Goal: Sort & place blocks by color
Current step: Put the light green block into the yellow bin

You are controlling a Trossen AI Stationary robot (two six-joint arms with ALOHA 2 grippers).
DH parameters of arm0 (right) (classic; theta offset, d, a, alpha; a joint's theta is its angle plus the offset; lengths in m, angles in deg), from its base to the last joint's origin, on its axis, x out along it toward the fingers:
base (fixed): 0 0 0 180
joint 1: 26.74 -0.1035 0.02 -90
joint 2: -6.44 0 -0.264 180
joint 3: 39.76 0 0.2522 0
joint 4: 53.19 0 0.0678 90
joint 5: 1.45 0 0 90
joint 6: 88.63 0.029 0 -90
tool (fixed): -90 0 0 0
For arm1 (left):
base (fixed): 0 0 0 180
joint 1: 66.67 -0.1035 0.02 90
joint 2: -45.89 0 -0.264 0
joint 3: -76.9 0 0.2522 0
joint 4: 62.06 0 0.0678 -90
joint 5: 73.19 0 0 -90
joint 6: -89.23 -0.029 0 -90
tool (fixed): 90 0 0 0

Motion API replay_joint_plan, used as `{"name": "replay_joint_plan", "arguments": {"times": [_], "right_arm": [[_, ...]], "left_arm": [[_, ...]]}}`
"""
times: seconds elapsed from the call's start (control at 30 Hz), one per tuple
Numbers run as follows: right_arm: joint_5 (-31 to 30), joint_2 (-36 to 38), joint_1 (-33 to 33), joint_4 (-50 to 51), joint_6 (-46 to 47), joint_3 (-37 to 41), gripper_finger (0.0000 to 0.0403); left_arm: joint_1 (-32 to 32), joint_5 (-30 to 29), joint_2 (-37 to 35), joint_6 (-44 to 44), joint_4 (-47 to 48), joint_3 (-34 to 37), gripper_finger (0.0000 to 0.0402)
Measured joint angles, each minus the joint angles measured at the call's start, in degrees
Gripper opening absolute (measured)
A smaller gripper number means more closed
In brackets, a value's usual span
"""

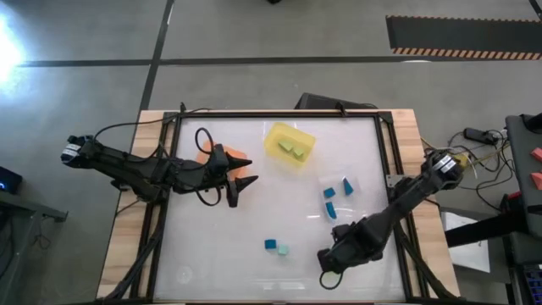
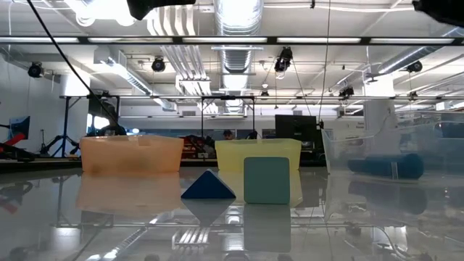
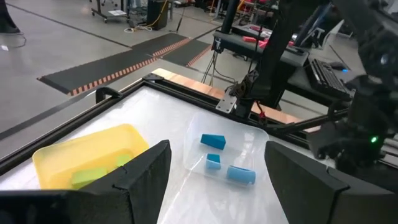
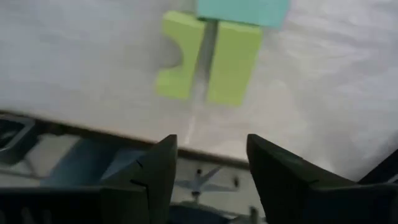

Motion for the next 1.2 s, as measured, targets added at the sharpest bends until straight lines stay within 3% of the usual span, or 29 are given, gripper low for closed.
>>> {"name": "replay_joint_plan", "arguments": {"times": [0.3, 0.7, 0.97, 1.2], "right_arm": [[-0.01, -3.82, 0.02, -1.93, -2.94, 3.09, 0.0229], [-0.21, -3.79, 0.02, -12.36, -1.77, 10.43, 0.0228], [-1.33, -3.66, 0.02, -14.25, -1.33, 11.48, 0.0213], [-1.80, -3.66, 0.02, -14.25, -0.75, 11.48, 0.0161]], "left_arm": [[0.00, 0.01, -0.04, 0.01, -0.02, 0.00, 0.0244], [0.00, 0.03, -0.07, 0.02, 0.00, 0.00, 0.0244], [0.00, 0.03, -0.09, 0.02, -0.02, 0.00, 0.0244], [0.00, 0.02, -0.09, 0.02, -0.01, 0.00, 0.0244]]}}
